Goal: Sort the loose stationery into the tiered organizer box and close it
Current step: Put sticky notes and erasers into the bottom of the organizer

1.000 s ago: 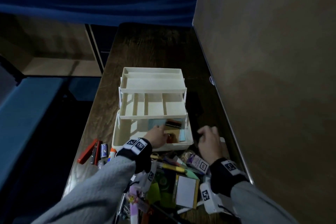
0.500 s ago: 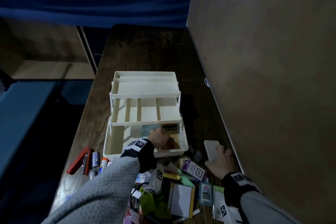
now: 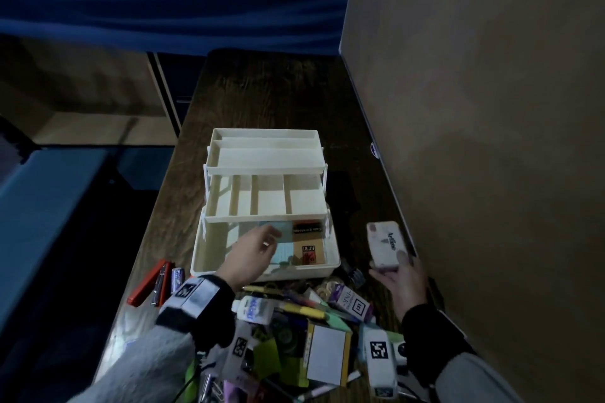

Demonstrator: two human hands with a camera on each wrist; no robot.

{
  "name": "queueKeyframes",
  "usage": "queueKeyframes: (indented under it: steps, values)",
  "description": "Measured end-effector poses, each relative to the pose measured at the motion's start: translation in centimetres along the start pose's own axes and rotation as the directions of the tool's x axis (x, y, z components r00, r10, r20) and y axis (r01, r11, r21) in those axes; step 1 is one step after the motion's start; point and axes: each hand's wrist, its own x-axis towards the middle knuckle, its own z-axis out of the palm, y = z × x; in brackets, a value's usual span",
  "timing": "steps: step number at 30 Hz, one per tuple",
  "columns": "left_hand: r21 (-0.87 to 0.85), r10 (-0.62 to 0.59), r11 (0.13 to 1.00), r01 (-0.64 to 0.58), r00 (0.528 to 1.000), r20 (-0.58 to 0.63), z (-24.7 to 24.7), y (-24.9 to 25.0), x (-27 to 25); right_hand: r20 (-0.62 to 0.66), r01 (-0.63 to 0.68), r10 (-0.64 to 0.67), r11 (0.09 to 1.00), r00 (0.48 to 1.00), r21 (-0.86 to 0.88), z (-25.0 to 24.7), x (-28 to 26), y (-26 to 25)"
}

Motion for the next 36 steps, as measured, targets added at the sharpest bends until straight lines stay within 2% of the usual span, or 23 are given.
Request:
queueKeyframes:
  steps: [2, 4, 6, 9, 14, 20, 23, 25, 26, 27, 29, 31, 32, 34, 36]
  values:
    - [-0.052, -0.018, 0.999, 0.013, 0.995, -0.099, -0.8, -0.7, -1.5, 0.101, -0.086, 0.081, 0.995, 0.992, 0.052, 1.3, -1.8, 0.0]
    - [-0.099, -0.05, 0.994, 0.036, 0.988, -0.146, -1.3, -1.3, -2.7, 0.201, -0.181, 0.186, 0.983, 0.962, -0.041, 3.1, -3.3, 0.4]
    - [-0.109, -0.065, 0.993, 0.048, 0.985, -0.159, -1.6, -1.9, -3.5, 0.276, -0.245, 0.273, 0.96, 0.921, -0.132, 5.0, -4.3, 1.1]
    - [-0.062, -0.061, 0.997, 0.054, 0.992, -0.114, -1.5, -2.5, -3.8, 0.321, -0.303, 0.341, 0.939, 0.884, -0.163, 7.9, -4.7, 1.7]
    - [0.063, -0.031, 0.997, 0.034, 0.998, -0.055, -0.5, -2.0, -2.5, 0.262, -0.227, 0.293, 0.94, 0.919, -0.254, 11.3, -3.4, 1.0]
    - [0.215, -0.098, 0.974, 0.077, 0.991, 0.088, 1.7, -0.7, 1.8, 0.292, -0.217, 0.313, 0.924, 0.904, -0.316, 10.4, -2.4, 0.8]
    - [0.234, -0.203, 0.959, 0.159, 0.963, 0.177, 2.7, -0.3, 4.2, 0.363, -0.165, 0.251, 0.954, 0.897, -0.251, 9.3, -2.3, 0.7]
    - [0.212, -0.294, 0.947, 0.24, 0.914, 0.279, 3.3, -0.1, 5.5, 0.359, -0.035, 0.178, 0.928, 0.916, -0.37, 8.9, -2.2, 0.7]
    - [0.163, -0.33, 0.943, 0.291, 0.887, 0.324, 3.6, -0.1, 5.9, 0.378, 0.092, 0.113, 0.871, 0.919, -0.483, 8.7, -2.3, 0.8]
    - [0.08, -0.358, 0.932, 0.354, 0.859, 0.365, 3.8, 0.0, 6.3, 0.415, 0.244, 0.035, 0.763, 0.909, -0.598, 8.5, -2.2, 0.9]
    - [-0.085, -0.366, 0.898, 0.431, 0.842, 0.396, 4.0, 0.1, 6.9, 0.52, 0.492, -0.074, 0.459, 0.851, -0.74, 8.2, -2.1, 1.1]
    - [-0.191, -0.359, 0.863, 0.468, 0.834, 0.419, 4.4, 0.2, 7.3, 0.602, 0.61, -0.104, 0.19, 0.792, -0.769, 7.8, -2.0, 1.2]
    - [-0.226, -0.349, 0.85, 0.476, 0.83, 0.435, 4.5, 0.3, 7.3, 0.622, 0.629, -0.098, 0.102, 0.777, -0.77, 7.6, -1.9, 1.2]
    - [-0.287, -0.322, 0.833, 0.474, 0.836, 0.444, 4.6, 0.5, 7.1, 0.63, 0.632, -0.062, 0.025, 0.774, -0.774, 7.6, -1.8, 1.2]
    - [-0.308, -0.301, 0.836, 0.454, 0.849, 0.434, 4.5, 0.7, 6.7, 0.653, 0.654, -0.035, 0.025, 0.757, -0.757, 7.6, -1.9, 1.2]
